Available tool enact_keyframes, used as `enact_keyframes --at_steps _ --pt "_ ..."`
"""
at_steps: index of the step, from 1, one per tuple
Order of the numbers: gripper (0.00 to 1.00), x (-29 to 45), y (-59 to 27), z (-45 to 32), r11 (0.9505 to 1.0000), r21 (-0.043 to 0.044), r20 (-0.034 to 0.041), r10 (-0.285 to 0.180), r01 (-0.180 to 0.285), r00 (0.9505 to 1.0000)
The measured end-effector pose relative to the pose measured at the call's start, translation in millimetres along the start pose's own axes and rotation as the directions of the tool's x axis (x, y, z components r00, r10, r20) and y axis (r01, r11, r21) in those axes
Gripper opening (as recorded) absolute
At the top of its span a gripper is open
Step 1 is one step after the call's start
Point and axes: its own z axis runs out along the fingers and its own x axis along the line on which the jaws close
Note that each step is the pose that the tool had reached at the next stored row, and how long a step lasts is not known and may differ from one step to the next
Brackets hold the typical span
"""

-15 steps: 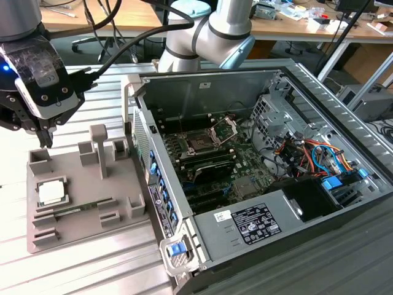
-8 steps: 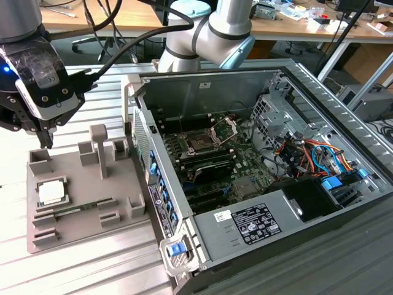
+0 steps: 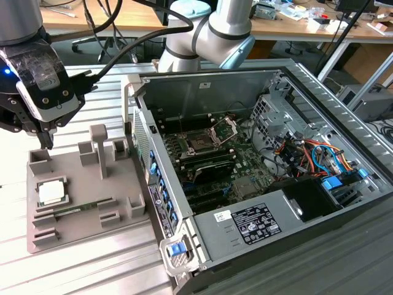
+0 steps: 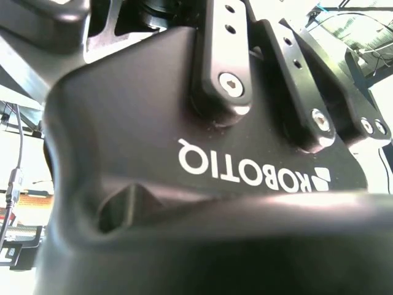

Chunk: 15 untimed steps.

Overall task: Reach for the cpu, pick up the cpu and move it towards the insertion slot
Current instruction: 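Reach for the cpu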

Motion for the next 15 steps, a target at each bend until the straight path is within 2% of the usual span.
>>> enact_keyframes --at_steps 15 --pt "0.1 0.0 -0.1 1.9 1.0 0.0001 -0.0001 0.0 0.0 1.0"
